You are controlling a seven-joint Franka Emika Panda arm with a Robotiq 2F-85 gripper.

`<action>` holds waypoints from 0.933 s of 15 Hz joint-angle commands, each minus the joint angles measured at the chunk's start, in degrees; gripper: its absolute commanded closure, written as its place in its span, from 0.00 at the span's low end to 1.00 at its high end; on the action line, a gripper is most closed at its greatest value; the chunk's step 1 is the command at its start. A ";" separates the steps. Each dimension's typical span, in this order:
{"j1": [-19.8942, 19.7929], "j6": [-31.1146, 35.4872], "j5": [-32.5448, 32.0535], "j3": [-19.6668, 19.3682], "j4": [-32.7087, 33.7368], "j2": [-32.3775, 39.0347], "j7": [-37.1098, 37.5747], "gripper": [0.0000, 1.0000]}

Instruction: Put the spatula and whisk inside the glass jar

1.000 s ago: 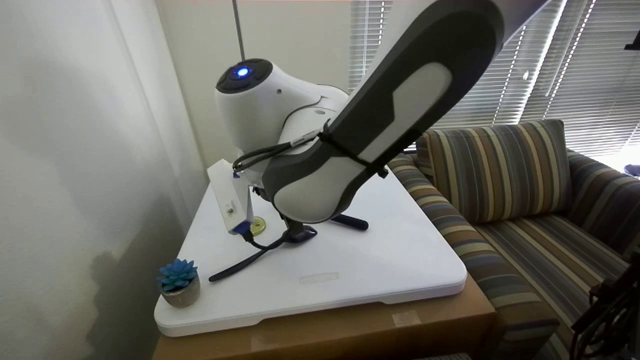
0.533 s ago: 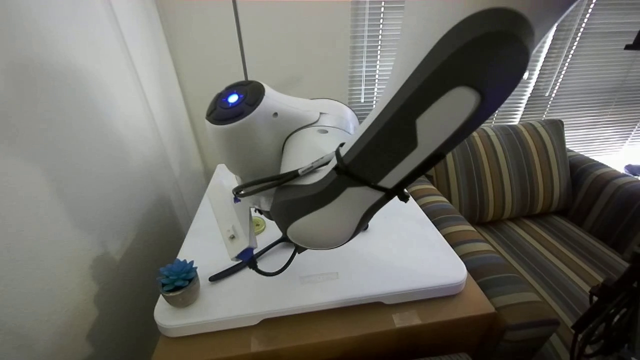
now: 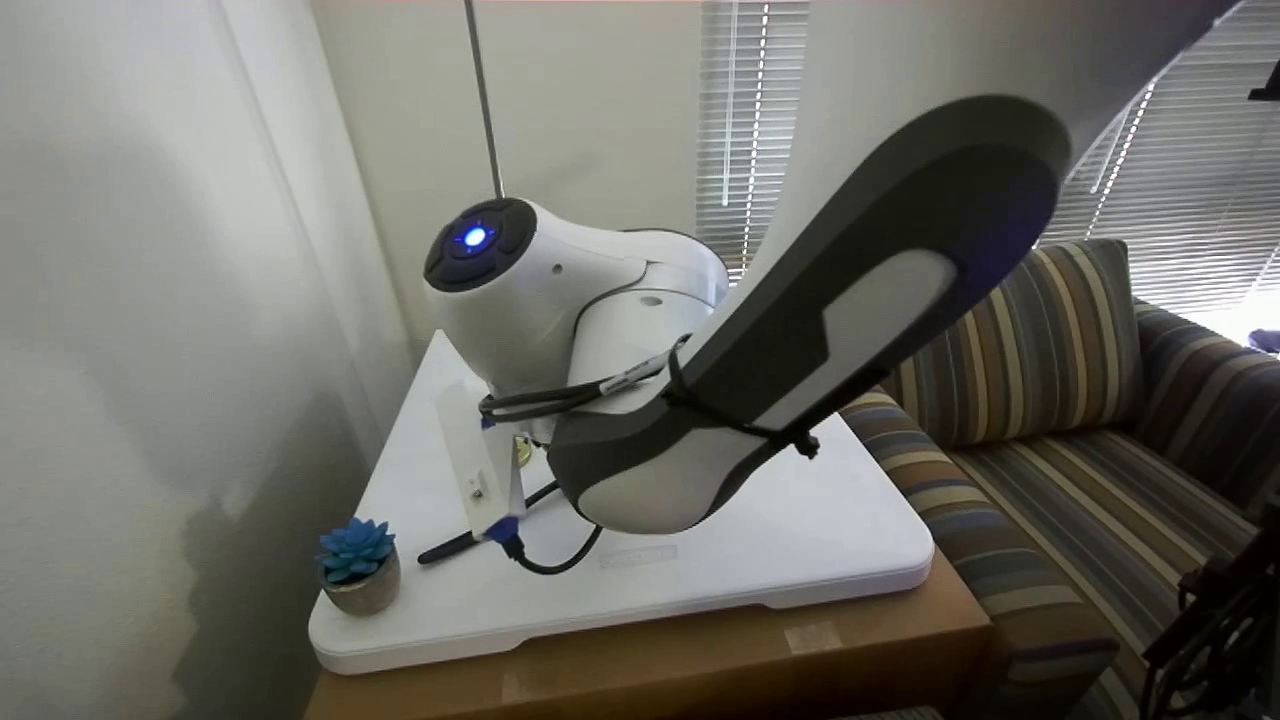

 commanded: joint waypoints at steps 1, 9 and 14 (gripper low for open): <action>0.73 0.68 3.50 -1.30 1.21 2.12 0.00 0.00; 0.32 0.61 5.06 -3.11 4.92 5.29 0.00 0.00; -0.76 0.34 4.46 -2.73 7.47 6.70 0.00 0.00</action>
